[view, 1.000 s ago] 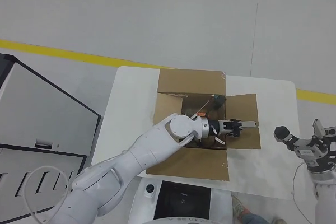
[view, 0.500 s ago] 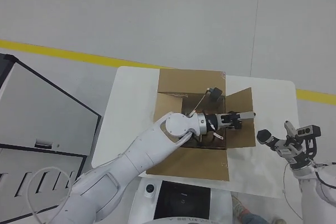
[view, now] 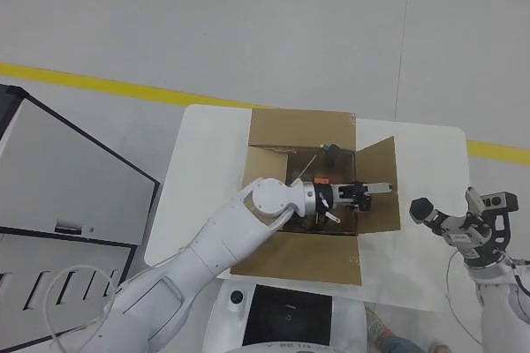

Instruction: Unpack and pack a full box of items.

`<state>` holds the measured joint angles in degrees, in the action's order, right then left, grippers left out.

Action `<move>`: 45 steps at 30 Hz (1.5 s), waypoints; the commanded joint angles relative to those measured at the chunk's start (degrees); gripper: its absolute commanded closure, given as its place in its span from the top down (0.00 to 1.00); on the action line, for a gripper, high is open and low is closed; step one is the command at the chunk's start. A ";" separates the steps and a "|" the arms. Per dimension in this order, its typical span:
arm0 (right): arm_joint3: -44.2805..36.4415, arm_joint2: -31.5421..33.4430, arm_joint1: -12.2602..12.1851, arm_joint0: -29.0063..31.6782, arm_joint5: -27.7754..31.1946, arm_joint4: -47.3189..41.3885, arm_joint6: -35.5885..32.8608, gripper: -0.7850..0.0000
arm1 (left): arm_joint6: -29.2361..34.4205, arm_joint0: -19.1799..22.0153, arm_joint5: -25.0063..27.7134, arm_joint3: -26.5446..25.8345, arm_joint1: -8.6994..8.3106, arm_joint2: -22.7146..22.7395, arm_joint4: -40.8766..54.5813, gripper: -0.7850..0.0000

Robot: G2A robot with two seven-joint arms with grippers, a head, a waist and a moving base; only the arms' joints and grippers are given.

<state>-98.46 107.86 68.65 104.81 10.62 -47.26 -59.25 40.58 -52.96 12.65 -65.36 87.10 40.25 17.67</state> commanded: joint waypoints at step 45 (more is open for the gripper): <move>28.67 -18.53 0.78 -16.55 8.02 17.94 7.11 1.00 | 1.65 -14.55 -6.26 -26.85 -5.10 20.17 -4.70 1.00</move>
<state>-69.96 89.65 69.40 88.36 18.49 -29.49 -52.15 41.93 -67.09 6.54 -91.81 82.19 59.81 12.93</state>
